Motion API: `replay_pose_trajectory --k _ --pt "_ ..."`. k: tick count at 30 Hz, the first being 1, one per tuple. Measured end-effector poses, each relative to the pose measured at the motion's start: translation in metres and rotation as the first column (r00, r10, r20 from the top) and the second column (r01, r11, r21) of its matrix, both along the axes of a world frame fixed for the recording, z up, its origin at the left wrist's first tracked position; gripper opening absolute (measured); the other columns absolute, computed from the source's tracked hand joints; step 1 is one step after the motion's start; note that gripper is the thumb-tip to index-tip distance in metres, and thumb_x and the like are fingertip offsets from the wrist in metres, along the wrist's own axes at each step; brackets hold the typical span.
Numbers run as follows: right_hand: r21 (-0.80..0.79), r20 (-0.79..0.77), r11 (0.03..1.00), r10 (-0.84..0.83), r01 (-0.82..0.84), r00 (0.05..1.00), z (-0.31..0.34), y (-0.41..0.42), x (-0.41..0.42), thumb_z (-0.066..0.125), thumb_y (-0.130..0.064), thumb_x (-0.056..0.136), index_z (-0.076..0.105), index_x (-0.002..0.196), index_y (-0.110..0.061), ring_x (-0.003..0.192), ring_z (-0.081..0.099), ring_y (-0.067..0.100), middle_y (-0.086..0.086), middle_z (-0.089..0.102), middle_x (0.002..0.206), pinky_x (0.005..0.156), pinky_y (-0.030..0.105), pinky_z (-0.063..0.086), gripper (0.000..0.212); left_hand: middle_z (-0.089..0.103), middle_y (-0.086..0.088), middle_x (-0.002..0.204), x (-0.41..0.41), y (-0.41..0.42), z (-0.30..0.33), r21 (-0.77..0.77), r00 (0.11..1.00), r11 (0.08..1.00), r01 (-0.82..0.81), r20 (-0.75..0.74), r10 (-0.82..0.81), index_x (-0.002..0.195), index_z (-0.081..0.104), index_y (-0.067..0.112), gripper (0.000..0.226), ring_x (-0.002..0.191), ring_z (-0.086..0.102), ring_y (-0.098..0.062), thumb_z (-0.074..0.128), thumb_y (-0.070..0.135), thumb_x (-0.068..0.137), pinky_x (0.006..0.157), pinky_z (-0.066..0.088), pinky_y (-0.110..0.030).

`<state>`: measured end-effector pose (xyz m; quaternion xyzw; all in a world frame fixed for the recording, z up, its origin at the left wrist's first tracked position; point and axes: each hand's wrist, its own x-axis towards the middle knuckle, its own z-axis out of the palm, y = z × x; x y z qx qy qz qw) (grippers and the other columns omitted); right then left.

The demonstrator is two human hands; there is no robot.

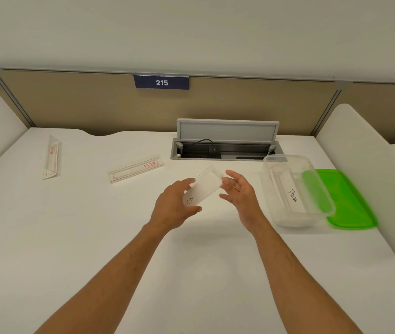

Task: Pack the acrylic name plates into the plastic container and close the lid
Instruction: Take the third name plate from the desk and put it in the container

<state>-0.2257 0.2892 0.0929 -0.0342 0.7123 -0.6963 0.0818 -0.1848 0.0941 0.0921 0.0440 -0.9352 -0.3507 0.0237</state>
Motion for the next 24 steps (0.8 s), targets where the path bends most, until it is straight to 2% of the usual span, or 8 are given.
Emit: replay_pose_trajectory --k 4,6,10,14,17,20,22,24 --pt "0.073 -0.018 0.996 0.058 -0.057 0.998 0.006 0.007 0.0 0.068 -0.063 0.074 0.048 0.13 -0.038 0.119 0.056 0.013 -0.006 0.057 0.131 0.098 0.03 0.049 0.064 0.056 0.006 0.132 -0.001 -0.004 0.005 -0.206 0.994 0.973 0.105 -0.016 -0.11 0.143 0.04 0.036 0.081 0.112 0.051 -0.02 0.08 0.044 0.073 0.092 0.044 -0.037" --pt "0.114 -0.028 0.988 0.11 -0.106 0.994 0.005 0.011 0.003 0.073 -0.051 0.078 0.051 0.128 -0.037 0.117 0.056 0.008 -0.01 0.058 0.127 0.093 0.024 0.049 0.056 0.056 0.006 0.132 -0.002 -0.005 0.007 -0.285 0.986 0.947 0.152 -0.021 -0.165 0.143 0.04 0.037 0.077 0.112 0.05 -0.021 0.077 0.046 0.076 0.094 0.038 -0.038" --pt "0.176 -0.017 0.974 0.146 -0.141 0.989 0.001 0.019 0.008 0.081 -0.027 0.077 0.062 0.109 -0.027 0.104 0.062 0.018 -0.005 0.065 0.112 0.081 0.025 0.055 0.036 0.055 0.007 0.13 -0.004 0.0 0.009 -0.376 0.964 0.895 0.239 -0.021 -0.266 0.143 0.039 0.037 0.074 0.113 0.047 -0.02 0.074 0.041 0.079 0.094 0.033 -0.038" --pt "0.298 0.038 0.94 0.165 -0.169 0.986 -0.001 0.034 0.01 0.085 -0.03 0.07 0.061 0.099 -0.025 0.09 0.06 0.02 0.0 0.064 0.105 0.077 0.033 0.054 0.038 0.053 0.008 0.132 -0.006 0.008 0.008 -0.439 0.93 0.83 0.344 0.037 -0.366 0.144 0.037 0.037 0.071 0.116 0.044 -0.02 0.071 0.039 0.082 0.097 0.031 -0.038" --pt "0.41 0.041 0.887 0.214 -0.211 0.976 -0.004 0.043 0.012 0.084 -0.032 0.07 0.058 0.095 -0.028 0.074 0.053 0.013 -0.006 0.063 0.101 0.065 0.026 0.049 0.036 0.052 0.008 0.135 -0.007 0.016 0.008 -0.507 0.903 0.769 0.391 0.049 -0.427 0.145 0.036 0.038 0.07 0.117 0.043 -0.02 0.07 0.04 0.084 0.099 0.03 -0.038" --pt "0.545 0.053 0.803 0.252 -0.239 0.966 -0.002 0.051 0.013 0.082 -0.034 0.072 0.057 0.096 -0.033 0.084 0.058 0.009 -0.013 0.062 0.102 0.063 0.018 0.046 0.035 0.053 0.008 0.137 -0.009 0.027 0.007 -0.555 0.877 0.719 0.419 0.043 -0.478 0.145 0.037 0.038 0.069 0.12 0.043 -0.019 0.071 0.038 0.085 0.103 0.029 -0.038" --pt "0.618 0.074 0.74 0.283 -0.267 0.956 -0.001 0.055 0.014 0.081 -0.035 0.072 0.057 0.101 -0.034 0.094 0.059 0.011 -0.012 0.061 0.106 0.066 0.019 0.048 0.037 0.053 0.008 0.138 -0.011 0.034 0.007 -0.576 0.858 0.687 0.442 0.047 -0.512 0.144 0.039 0.038 0.069 0.122 0.043 -0.019 0.072 0.037 0.084 0.103 0.029 -0.038" --pt "0.7 0.077 0.661 0.306 -0.27 0.949 0.002 0.058 0.015 0.08 -0.042 0.07 0.055 0.112 -0.035 0.097 0.059 0.013 -0.011 0.06 0.113 0.071 0.022 0.052 0.049 0.053 0.008 0.138 -0.014 0.044 0.007 -0.588 0.844 0.667 0.458 0.05 -0.535 0.144 0.039 0.038 0.07 0.123 0.043 -0.02 0.073 0.037 0.083 0.103 0.03 -0.039"
